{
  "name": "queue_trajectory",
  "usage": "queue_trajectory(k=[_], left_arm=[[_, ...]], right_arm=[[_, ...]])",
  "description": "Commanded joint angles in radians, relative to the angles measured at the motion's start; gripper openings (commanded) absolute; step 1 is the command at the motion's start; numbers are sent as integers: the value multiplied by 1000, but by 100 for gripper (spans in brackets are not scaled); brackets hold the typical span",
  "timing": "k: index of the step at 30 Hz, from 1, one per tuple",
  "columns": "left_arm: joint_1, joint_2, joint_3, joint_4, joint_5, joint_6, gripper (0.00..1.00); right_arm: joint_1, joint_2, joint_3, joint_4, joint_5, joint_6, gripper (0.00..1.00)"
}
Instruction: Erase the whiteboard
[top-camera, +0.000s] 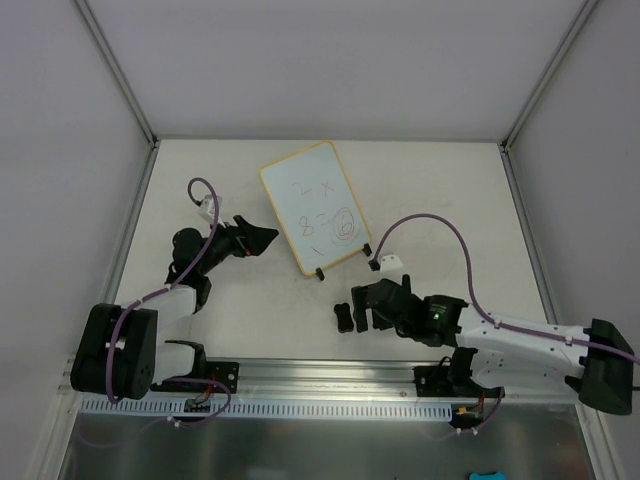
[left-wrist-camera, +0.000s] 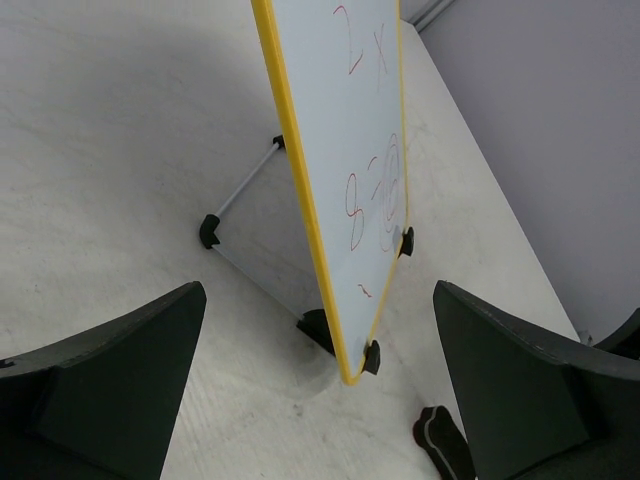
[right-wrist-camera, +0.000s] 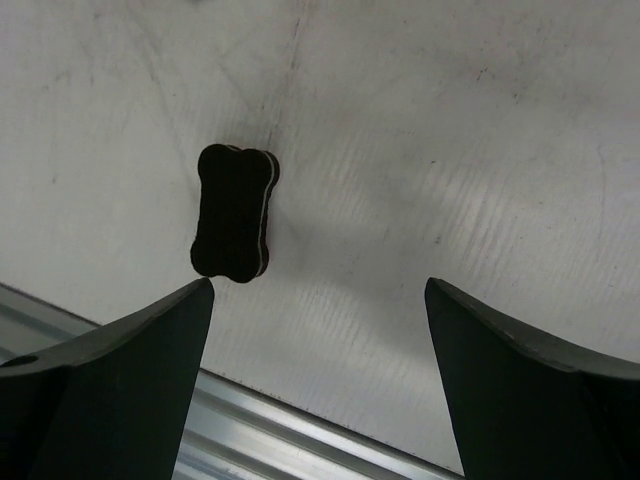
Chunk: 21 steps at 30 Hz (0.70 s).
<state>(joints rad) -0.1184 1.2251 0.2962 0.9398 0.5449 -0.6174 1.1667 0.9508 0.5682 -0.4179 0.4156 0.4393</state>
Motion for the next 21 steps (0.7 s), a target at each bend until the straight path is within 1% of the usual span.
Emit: queue_trajectory(k=[1, 2, 3, 4, 5, 6, 7, 9, 11, 14, 17, 21], left_arm=[[0, 63, 78, 108, 24, 56, 99], [9, 77, 89, 105, 32, 51, 99], [14, 92, 92, 117, 47, 44, 99], [23, 108, 89, 179, 64, 16, 99], [32, 132, 81, 218, 75, -1, 99], [52, 143, 78, 250, 95, -17, 99], [62, 164, 78, 287, 104, -42, 99], [83, 177, 78, 303, 115, -54, 99], [94, 178, 72, 315, 130, -56, 99], [108, 154, 66, 285, 129, -38, 99], [108, 128, 63, 252, 122, -19, 99], [106, 93, 35, 251, 102, -12, 99]], right_arm=[[34, 100, 105, 10, 173, 72, 89], [37, 162, 117, 11, 173, 72, 84], [36, 190, 146, 11, 172, 69, 83], [37, 218, 163, 10, 169, 64, 82], [37, 241, 177, 17, 158, 56, 80], [39, 279, 199, 24, 147, 53, 75], [39, 295, 209, 28, 132, 52, 74], [42, 319, 223, 44, 117, 56, 73], [44, 359, 243, 42, 100, 62, 70], [60, 394, 252, 42, 86, 96, 70], [88, 439, 262, 42, 81, 133, 73], [96, 503, 279, 41, 74, 148, 74]])
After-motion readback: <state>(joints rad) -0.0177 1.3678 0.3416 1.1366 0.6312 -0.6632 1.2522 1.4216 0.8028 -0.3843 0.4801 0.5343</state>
